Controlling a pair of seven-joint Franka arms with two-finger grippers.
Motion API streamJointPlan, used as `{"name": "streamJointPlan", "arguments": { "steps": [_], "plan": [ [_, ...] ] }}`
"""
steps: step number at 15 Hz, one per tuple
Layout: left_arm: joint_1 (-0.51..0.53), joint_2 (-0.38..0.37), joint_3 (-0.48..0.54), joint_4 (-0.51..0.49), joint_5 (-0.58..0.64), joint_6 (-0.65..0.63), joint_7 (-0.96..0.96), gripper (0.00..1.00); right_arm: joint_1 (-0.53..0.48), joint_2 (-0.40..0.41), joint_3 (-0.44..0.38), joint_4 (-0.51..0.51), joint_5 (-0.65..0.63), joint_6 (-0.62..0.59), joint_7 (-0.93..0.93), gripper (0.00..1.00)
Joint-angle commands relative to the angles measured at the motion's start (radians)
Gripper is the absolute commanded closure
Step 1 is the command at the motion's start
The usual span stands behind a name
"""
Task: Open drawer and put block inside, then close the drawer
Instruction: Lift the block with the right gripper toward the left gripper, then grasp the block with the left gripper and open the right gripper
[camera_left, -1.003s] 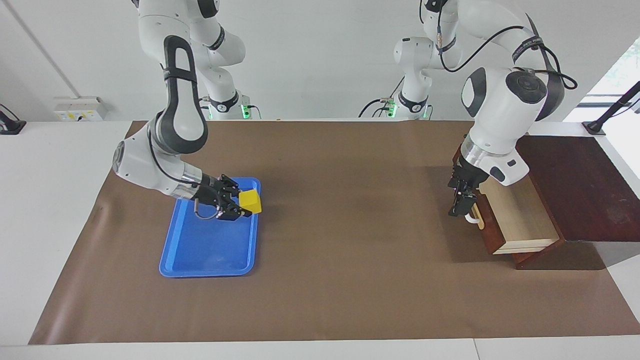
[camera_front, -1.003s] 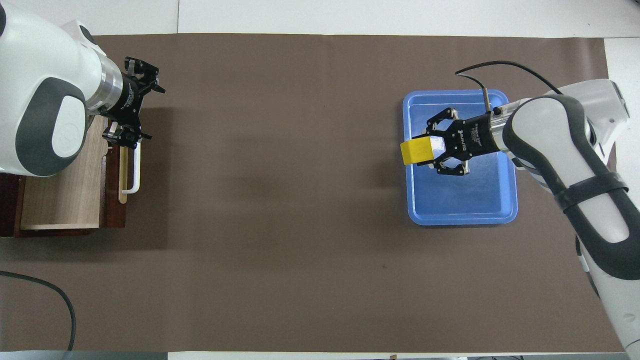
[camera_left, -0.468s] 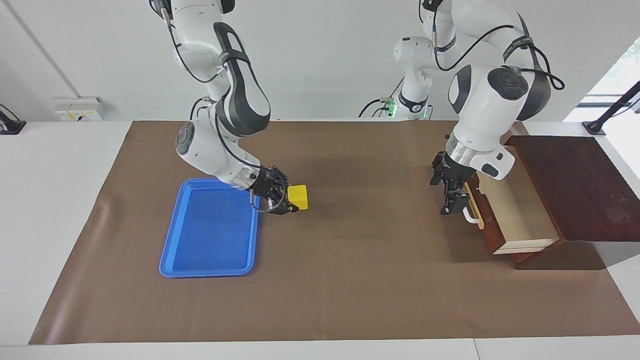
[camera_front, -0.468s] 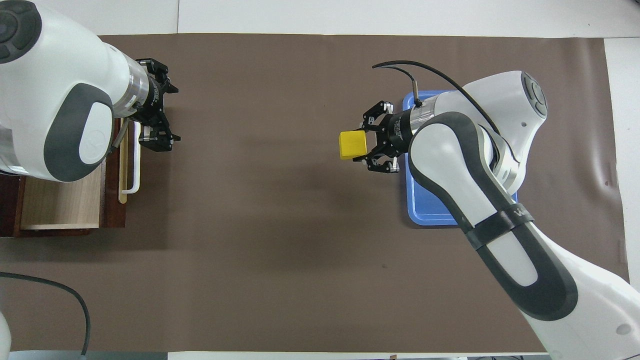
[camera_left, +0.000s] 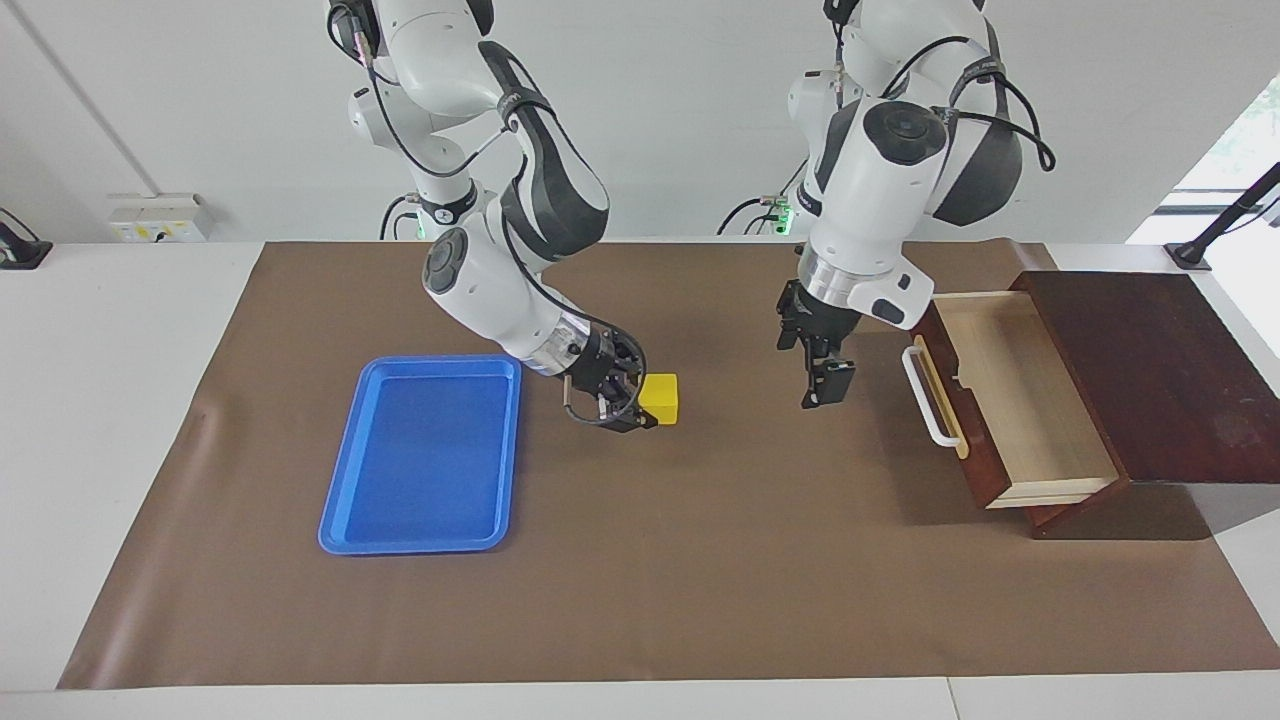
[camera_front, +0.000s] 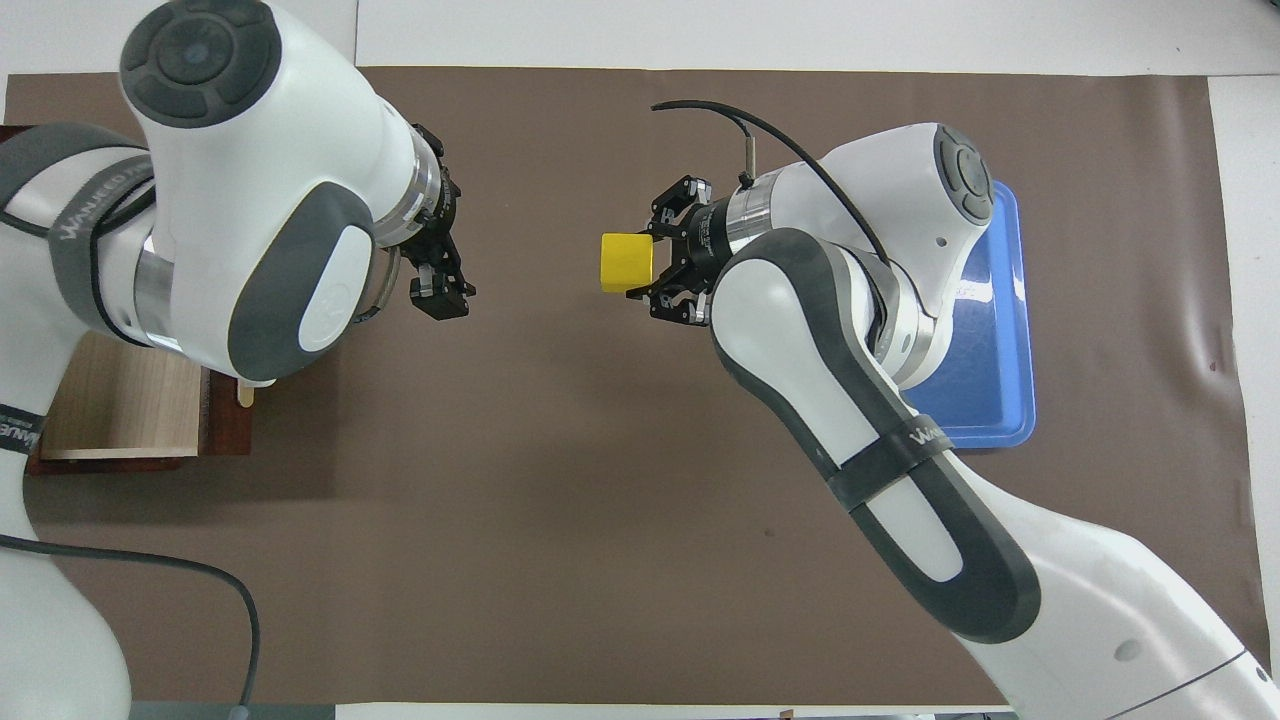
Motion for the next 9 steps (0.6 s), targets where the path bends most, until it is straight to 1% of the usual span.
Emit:
{"name": "streamJointPlan", "arguments": {
  "steps": [1, 2, 4, 7, 9],
  "plan": [
    [-0.051, 0.084, 0.022, 0.126, -0.010, -0.062, -0.040, 0.00, 0.015, 0.074, 0.001, 0.110, -0.015, 0.008, 0.059, 1.00],
    [-0.059, 0.110, 0.022, 0.156, -0.011, -0.074, -0.043, 0.00, 0.016, 0.074, 0.001, 0.110, -0.017, 0.013, 0.058, 1.00],
    [-0.106, 0.197, 0.025, 0.225, 0.001, -0.136, -0.043, 0.00, 0.016, 0.072, 0.002, 0.107, -0.018, 0.008, 0.056, 1.00],
    [-0.117, 0.215, 0.028, 0.242, 0.001, -0.128, -0.063, 0.00, 0.018, 0.072, 0.002, 0.100, -0.020, -0.001, 0.049, 1.00],
    [-0.117, 0.216, 0.031, 0.249, 0.003, -0.085, -0.069, 0.00, 0.013, 0.069, 0.002, 0.101, -0.023, -0.027, -0.005, 1.00]
  ]
}}
